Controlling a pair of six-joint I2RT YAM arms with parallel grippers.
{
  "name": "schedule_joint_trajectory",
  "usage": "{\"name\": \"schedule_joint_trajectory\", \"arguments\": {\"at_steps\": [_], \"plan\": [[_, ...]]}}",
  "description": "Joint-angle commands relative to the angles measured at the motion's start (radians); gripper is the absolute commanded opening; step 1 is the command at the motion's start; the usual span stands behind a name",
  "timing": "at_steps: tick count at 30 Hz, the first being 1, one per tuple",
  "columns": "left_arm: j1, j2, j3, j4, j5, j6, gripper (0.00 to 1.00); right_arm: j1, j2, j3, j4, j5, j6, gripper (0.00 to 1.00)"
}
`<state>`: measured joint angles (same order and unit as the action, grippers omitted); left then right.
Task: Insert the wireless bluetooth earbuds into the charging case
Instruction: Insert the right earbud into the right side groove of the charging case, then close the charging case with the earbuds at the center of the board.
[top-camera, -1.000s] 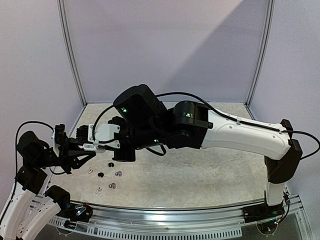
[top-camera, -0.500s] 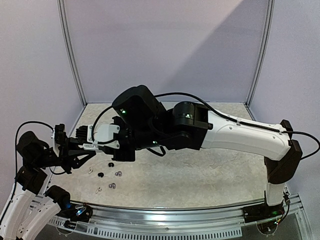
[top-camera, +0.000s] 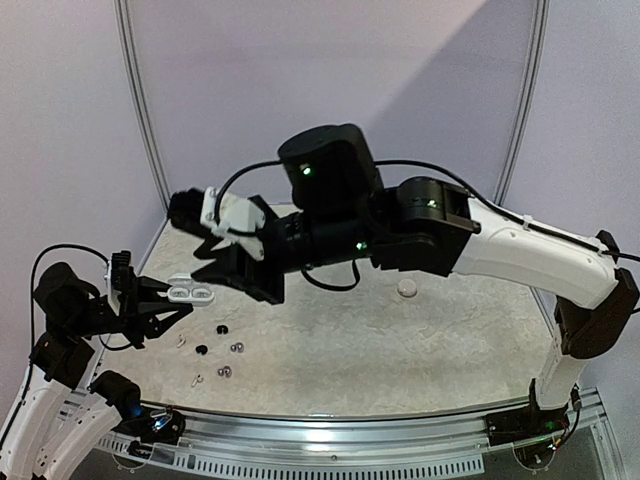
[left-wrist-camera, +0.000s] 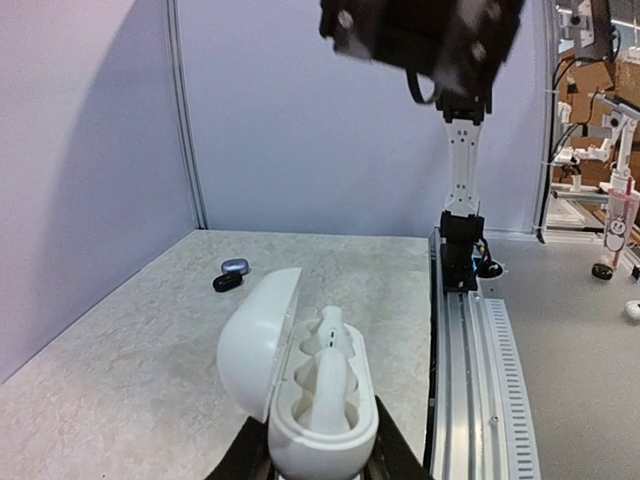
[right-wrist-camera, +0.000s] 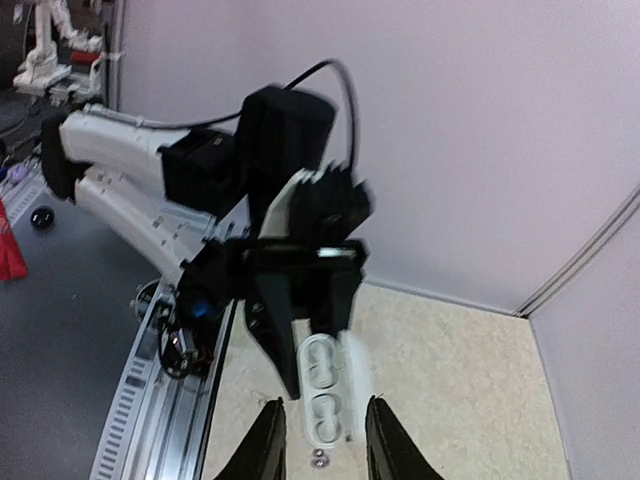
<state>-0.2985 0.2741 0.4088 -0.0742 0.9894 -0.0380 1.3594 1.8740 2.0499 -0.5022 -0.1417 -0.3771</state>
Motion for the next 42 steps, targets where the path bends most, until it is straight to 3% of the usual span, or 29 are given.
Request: {"name": "schedule_joint_trajectory", "arguments": {"at_steps": [1,4,10,15,21,25,28,31,38,42], "plan": [[-0.014,-0.017,0.033,-0.103,0.001,0.136,0.0,-0.043,0.012,0.023,0.125,0.169,0.176,0.25],[-0.014,-0.021,0.059,-0.168,0.006,0.208,0.0,-0.043,0.125,0.143,0.048,0.323,0.195,0.21],[-0.013,-0.024,0.077,-0.214,-0.017,0.251,0.0,-0.015,0.214,0.188,-0.008,0.174,0.12,0.21],[-0.014,-0.017,0.069,-0.184,-0.066,0.208,0.0,0.01,0.19,0.147,-0.046,0.059,0.064,0.2],[-0.013,-0.014,0.05,-0.14,-0.095,0.144,0.0,0.021,0.083,0.019,0.001,0.086,0.041,0.21],[-0.013,-0.021,0.05,-0.141,-0.075,0.138,0.0,0.018,0.067,0.01,-0.02,0.22,0.044,0.35],[-0.013,-0.025,0.041,-0.119,-0.043,0.115,0.0,-0.011,0.035,-0.024,-0.004,0.07,0.047,0.67],[-0.014,-0.027,0.035,-0.1,-0.023,0.1,0.0,-0.035,0.052,-0.014,-0.006,0.037,0.085,0.75],[-0.013,-0.027,0.032,-0.078,0.018,0.065,0.0,-0.042,0.179,0.106,-0.111,0.007,0.085,0.7],[-0.014,-0.024,0.031,-0.073,0.025,0.055,0.0,-0.045,0.201,0.108,-0.095,-0.034,0.087,0.61]]}}
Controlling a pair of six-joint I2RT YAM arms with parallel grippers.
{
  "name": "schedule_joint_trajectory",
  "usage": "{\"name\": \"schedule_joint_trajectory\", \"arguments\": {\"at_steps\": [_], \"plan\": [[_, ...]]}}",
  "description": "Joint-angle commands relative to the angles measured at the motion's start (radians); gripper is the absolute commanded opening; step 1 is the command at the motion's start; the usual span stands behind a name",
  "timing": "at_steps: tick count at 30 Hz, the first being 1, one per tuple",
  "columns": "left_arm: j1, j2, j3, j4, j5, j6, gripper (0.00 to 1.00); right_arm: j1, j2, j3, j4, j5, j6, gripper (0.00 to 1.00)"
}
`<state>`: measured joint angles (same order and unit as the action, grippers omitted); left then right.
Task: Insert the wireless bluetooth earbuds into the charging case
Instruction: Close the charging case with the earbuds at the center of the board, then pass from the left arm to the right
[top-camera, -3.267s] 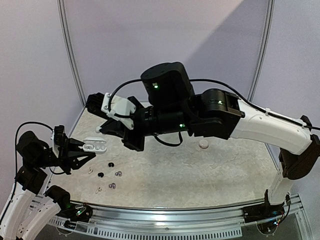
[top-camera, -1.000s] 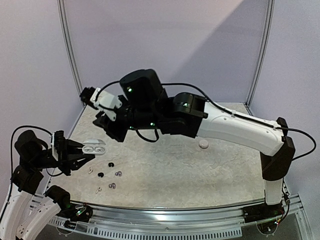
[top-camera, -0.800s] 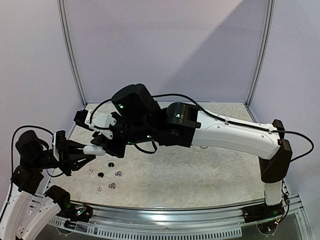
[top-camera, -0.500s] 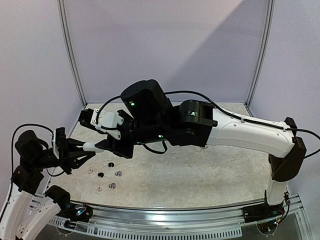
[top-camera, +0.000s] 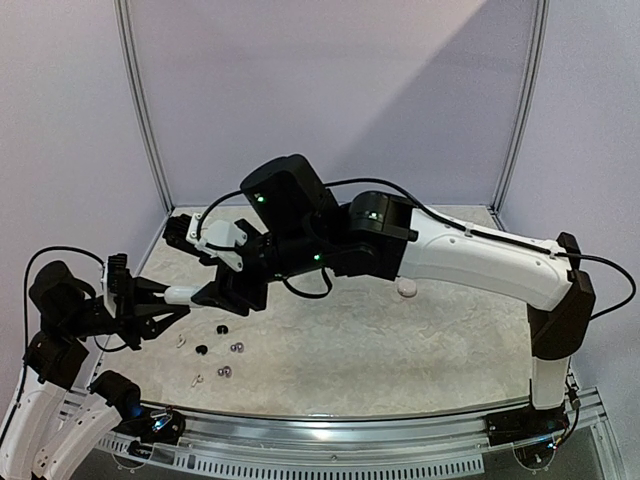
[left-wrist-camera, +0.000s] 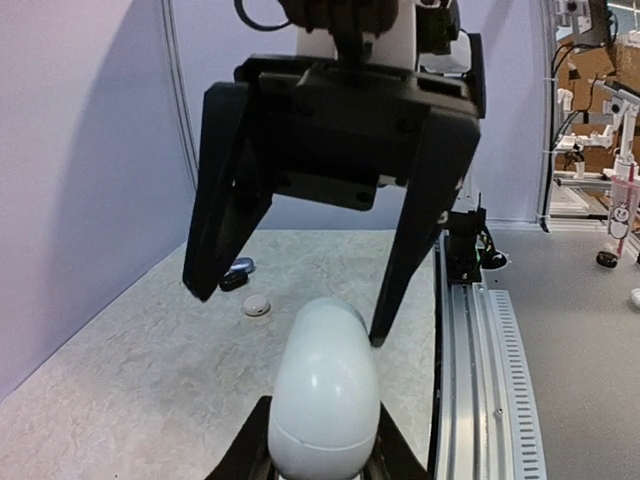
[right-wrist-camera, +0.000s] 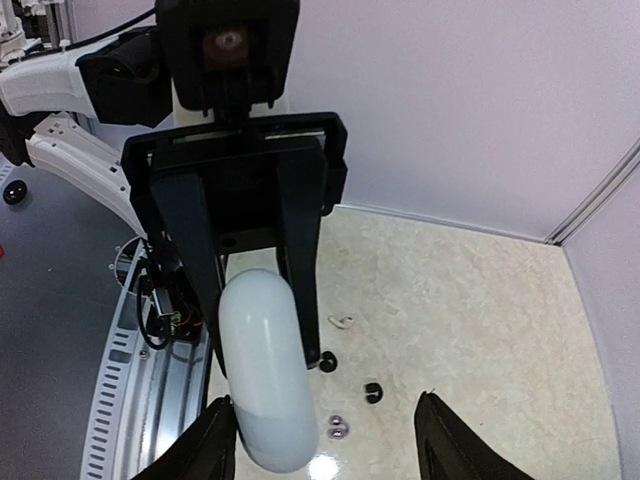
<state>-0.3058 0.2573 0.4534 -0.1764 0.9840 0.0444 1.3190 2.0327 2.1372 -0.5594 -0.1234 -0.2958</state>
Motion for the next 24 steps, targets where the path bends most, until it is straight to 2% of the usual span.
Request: {"name": "schedule_joint_trajectory", "arguments": {"at_steps": [1,3,5,8,10,12,13,14,15,16,17,24], "plan": [[-0.006,-0.007,-0.015,0.035,0.028,-0.032,0.0,-0.005,0.043,0.021,-0.036,-0.059,0.005,0.59],[-0.006,-0.007,-0.017,0.041,0.027,-0.039,0.0,-0.004,0.046,0.021,-0.034,-0.064,0.004,0.52],[-0.007,-0.007,-0.018,0.042,0.028,-0.041,0.0,-0.005,0.049,0.021,-0.033,-0.07,0.005,0.34],[-0.006,-0.007,-0.017,0.039,0.032,-0.04,0.0,-0.005,0.042,0.021,-0.029,-0.088,0.005,0.15],[-0.007,-0.007,-0.018,0.037,0.03,-0.04,0.0,-0.007,0.033,0.018,-0.03,-0.104,0.004,0.06],[-0.007,-0.007,-0.022,0.037,0.009,-0.041,0.0,-0.013,0.02,0.009,-0.026,-0.104,0.012,0.03],[-0.007,-0.009,-0.025,0.04,-0.012,-0.065,0.1,-0.023,0.014,-0.002,-0.024,-0.103,0.026,0.02],[-0.007,-0.01,-0.029,0.043,-0.037,-0.081,0.32,-0.038,0.005,-0.014,-0.022,-0.101,0.044,0.01],[-0.007,-0.012,-0.034,0.05,-0.065,-0.099,0.75,-0.057,0.0,-0.031,-0.024,-0.098,0.086,0.0],[-0.007,-0.016,-0.039,0.06,-0.086,-0.112,0.96,-0.083,-0.013,-0.053,-0.03,-0.098,0.116,0.0],[-0.006,-0.018,-0.043,0.067,-0.103,-0.123,0.99,-0.11,-0.022,-0.083,-0.035,-0.101,0.16,0.0],[-0.007,-0.032,-0.042,0.023,-0.211,-0.102,0.99,-0.365,-0.149,-0.448,-0.099,-0.221,0.558,0.0]]}}
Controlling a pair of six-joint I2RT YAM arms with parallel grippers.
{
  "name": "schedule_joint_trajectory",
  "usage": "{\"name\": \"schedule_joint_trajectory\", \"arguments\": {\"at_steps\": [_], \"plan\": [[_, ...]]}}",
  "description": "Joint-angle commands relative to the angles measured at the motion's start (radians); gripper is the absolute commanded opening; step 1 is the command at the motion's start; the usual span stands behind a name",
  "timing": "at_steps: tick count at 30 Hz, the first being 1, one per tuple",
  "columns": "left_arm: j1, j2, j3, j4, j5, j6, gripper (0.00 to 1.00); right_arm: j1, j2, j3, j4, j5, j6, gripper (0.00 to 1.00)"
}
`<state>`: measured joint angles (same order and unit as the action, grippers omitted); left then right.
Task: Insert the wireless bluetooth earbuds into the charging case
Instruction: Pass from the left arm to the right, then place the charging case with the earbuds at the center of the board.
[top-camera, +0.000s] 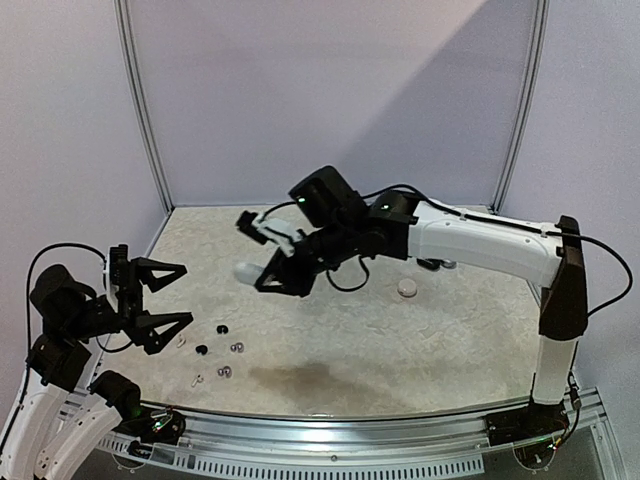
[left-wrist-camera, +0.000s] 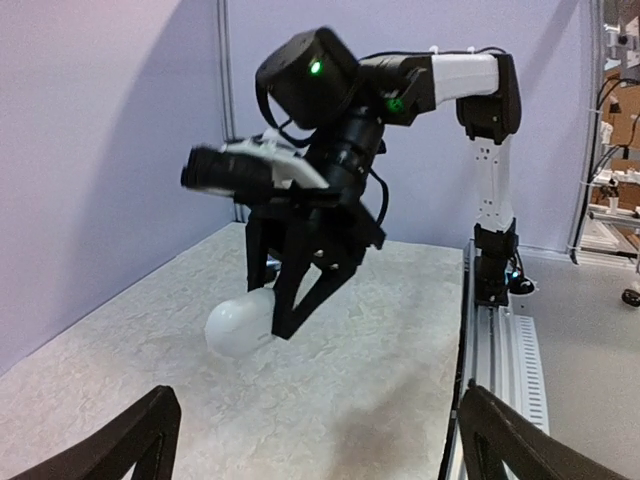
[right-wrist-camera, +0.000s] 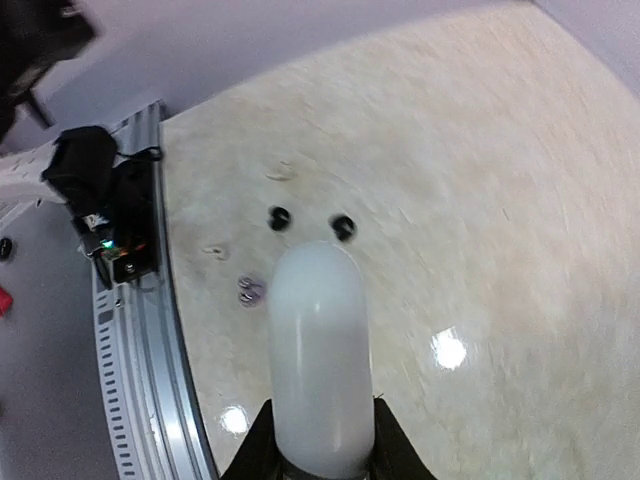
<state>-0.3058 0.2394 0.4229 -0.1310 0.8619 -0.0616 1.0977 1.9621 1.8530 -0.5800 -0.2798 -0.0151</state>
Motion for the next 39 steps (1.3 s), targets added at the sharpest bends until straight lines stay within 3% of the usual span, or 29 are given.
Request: {"name": "schedule_joint_trajectory", "arguments": {"at_steps": [1,9,18,21,25,30,33,36,39], "plan": [[-0.007,-0.016,-0.009,-0.029,-0.098,0.01,0.99,-0.176,-0.091,-0.224,-0.11,-0.08,0.312,0.0],[-0.007,-0.038,-0.016,-0.048,-0.112,0.034,0.99,-0.38,-0.19,-0.682,-0.041,-0.302,0.513,0.0],[-0.007,-0.06,-0.015,-0.066,-0.101,0.05,0.99,-0.505,-0.141,-0.817,-0.105,-0.392,0.411,0.02],[-0.007,-0.067,-0.015,-0.069,-0.104,0.053,0.99,-0.527,-0.127,-0.815,-0.152,-0.37,0.375,0.13],[-0.007,-0.068,-0.017,-0.068,-0.1,0.054,0.99,-0.547,-0.127,-0.786,-0.212,-0.287,0.354,0.41],[-0.006,-0.073,-0.018,-0.068,-0.098,0.057,0.99,-0.554,-0.119,-0.683,-0.34,-0.163,0.306,0.61],[-0.006,-0.076,-0.02,-0.069,-0.096,0.058,0.99,-0.554,-0.116,-0.571,-0.447,-0.041,0.27,0.7],[-0.007,-0.078,-0.021,-0.068,-0.094,0.06,0.99,-0.557,-0.113,-0.395,-0.555,0.091,0.227,0.92],[-0.006,-0.078,-0.023,-0.068,-0.092,0.06,0.99,-0.567,-0.09,-0.228,-0.659,0.257,0.182,0.97]]}}
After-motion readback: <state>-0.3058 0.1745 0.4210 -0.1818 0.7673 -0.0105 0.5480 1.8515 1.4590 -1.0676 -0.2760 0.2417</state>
